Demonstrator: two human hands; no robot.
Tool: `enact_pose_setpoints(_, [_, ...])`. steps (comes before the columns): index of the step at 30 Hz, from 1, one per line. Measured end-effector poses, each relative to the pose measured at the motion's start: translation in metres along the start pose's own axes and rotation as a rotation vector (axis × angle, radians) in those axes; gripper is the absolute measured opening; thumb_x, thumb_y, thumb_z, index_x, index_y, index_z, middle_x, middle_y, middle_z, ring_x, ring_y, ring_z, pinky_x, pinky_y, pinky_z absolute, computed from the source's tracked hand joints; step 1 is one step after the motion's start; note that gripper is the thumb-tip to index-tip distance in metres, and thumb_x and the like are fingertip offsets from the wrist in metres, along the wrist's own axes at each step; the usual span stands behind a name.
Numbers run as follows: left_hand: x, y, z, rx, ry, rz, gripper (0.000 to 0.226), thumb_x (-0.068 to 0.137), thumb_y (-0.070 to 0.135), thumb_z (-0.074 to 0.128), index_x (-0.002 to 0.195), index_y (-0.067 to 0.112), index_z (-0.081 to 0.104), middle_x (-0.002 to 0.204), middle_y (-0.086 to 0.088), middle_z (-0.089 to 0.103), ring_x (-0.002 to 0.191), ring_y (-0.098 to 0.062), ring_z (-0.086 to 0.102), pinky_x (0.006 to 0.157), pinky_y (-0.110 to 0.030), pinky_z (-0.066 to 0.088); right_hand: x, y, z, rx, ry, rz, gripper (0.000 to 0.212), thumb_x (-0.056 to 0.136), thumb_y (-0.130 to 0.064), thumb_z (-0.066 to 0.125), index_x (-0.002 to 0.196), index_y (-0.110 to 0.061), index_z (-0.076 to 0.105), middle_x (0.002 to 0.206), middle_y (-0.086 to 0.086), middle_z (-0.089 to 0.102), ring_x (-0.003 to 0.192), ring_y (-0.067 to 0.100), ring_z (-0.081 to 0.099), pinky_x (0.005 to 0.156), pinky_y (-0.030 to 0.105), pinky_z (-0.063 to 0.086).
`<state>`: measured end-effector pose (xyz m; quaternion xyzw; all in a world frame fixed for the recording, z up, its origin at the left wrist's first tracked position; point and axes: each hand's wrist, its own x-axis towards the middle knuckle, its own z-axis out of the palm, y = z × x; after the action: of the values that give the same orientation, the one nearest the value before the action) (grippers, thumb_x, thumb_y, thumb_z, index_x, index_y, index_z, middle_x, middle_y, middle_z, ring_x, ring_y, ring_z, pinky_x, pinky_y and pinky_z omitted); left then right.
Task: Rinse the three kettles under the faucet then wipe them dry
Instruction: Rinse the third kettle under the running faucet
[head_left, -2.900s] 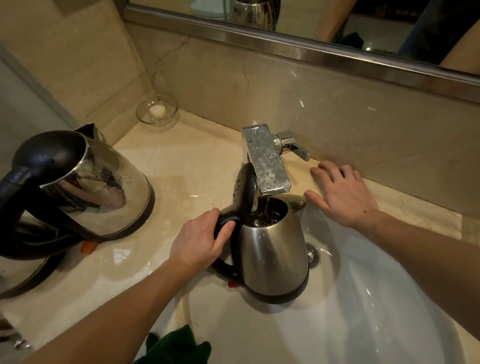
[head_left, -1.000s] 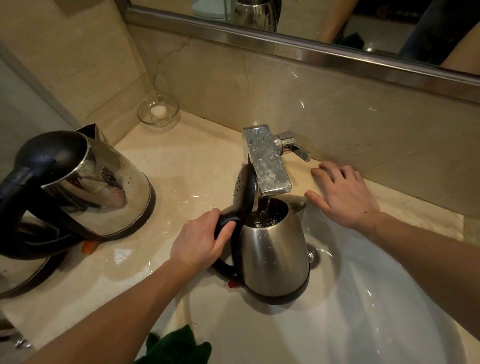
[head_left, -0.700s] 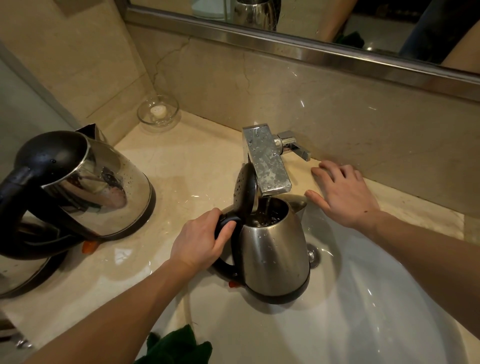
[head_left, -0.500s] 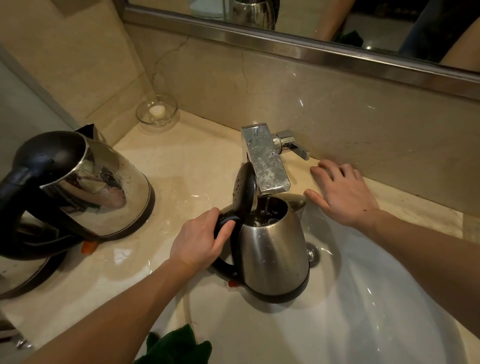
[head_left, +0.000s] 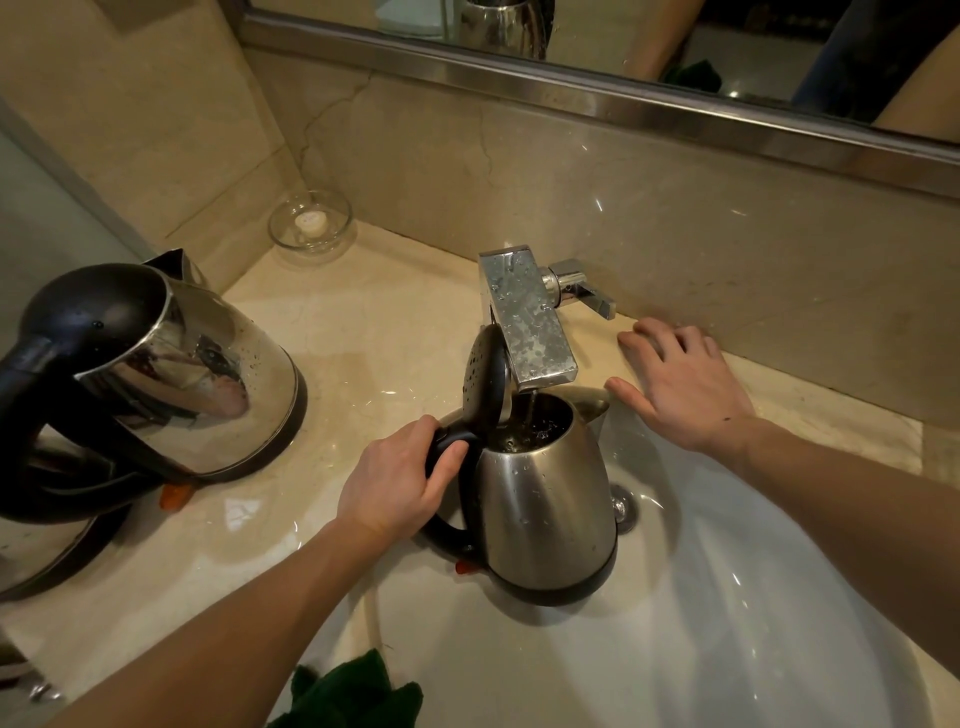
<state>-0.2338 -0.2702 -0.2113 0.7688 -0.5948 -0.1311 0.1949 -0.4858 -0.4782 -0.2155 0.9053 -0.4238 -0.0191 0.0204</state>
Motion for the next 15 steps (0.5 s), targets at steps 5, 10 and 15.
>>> enact_pose_setpoints(5, [0.0006,0.0004,0.0002,0.005,0.008,0.004,0.055,0.087,0.060,0.024,0.105,0.018,0.054,0.085,0.004,0.060,0.072,-0.012,0.056,0.066,-0.027,0.049,0.0003,0.0003,0.0001,-0.001,0.003,-0.002,0.064,0.093,-0.066,0.020,0.132,-0.021,0.044,0.140,0.006,0.043,0.109,0.034,0.045,0.095,0.046,0.040])
enact_pose_setpoints(10, [0.0004,-0.0005,0.0006,0.010,0.013,0.009,0.053,0.088,0.060,0.025,0.103,0.018,0.054,0.083,0.004,0.059,0.070,-0.012,0.055,0.064,-0.026,0.048,0.0004,0.0004,0.0011,-0.011,0.011,-0.002,0.061,0.094,-0.065,0.021,0.132,-0.022,0.042,0.139,0.006,0.043,0.108,0.034,0.045,0.095,0.046,0.040])
enact_pose_setpoints(15, [0.0013,-0.0021,0.0003,0.010,0.031,0.017,0.061,0.086,0.065,0.021,0.101,0.017,0.055,0.081,0.004,0.059,0.068,-0.014,0.056,0.062,-0.030,0.049,0.0004,0.0006,0.0010,-0.011,0.010,-0.002,0.062,0.094,-0.064,0.022,0.132,-0.021,0.044,0.140,0.007,0.044,0.108,0.034,0.046,0.095,0.047,0.039])
